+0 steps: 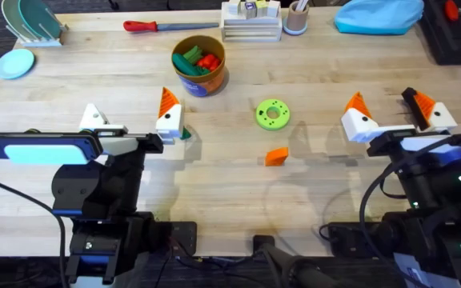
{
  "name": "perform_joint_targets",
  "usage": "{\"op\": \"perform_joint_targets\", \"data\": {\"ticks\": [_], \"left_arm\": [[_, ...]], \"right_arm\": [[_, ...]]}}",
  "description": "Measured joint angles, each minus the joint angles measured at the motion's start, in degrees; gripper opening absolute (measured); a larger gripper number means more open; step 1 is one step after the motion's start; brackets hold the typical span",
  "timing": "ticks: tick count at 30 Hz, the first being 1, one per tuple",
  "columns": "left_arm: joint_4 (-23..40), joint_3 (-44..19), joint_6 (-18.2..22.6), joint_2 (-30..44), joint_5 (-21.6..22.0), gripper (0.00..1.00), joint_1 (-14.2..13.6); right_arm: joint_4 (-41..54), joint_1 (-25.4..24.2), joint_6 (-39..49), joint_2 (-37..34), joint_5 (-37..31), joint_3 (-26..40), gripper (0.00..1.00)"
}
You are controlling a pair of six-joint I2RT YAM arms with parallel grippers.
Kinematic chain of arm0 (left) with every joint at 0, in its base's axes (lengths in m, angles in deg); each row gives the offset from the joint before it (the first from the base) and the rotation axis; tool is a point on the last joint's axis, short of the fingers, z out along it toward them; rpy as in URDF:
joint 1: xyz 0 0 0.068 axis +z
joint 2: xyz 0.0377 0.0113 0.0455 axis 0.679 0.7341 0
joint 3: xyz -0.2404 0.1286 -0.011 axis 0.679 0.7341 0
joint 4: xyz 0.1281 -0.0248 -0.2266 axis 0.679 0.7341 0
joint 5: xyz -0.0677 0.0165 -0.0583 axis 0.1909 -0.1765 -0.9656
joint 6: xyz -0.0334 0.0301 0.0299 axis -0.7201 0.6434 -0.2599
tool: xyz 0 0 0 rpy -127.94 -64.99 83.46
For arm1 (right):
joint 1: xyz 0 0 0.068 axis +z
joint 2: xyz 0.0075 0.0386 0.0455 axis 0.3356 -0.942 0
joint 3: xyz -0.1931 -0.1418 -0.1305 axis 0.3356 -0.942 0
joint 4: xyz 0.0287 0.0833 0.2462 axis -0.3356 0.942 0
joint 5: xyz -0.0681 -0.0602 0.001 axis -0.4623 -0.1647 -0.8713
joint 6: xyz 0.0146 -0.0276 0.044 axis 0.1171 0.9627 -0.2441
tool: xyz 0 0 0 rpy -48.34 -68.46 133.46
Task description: Pick up the gripper from the table and insert it into the empty holder that is missing its gripper. Then pick up a screw, insert it into the mounting hole, and use the screwdriver to tighten it. Finally, clean up the table by picking up the vegetable and placing it into the bucket.
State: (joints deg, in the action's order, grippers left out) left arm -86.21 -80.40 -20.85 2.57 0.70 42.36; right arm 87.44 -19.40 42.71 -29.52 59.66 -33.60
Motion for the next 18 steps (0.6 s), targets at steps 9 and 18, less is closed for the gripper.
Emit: {"op": "perform_joint_targets", "data": {"ticks": [9, 18], "left_arm": [[0.02, 0.0, 0.0, 0.0, 0.0, 0.994, 0.0], [0.43, 0.0, 0.0, 0.01, 0.02, 0.993, 0.0]], "right_arm": [[0.18, 0.0, 0.0, 0.0, -0.02, 0.02, 0.991], [-2.89, 0.0, 0.0, 0.0, 0.32, -0.04, 0.991]]}}
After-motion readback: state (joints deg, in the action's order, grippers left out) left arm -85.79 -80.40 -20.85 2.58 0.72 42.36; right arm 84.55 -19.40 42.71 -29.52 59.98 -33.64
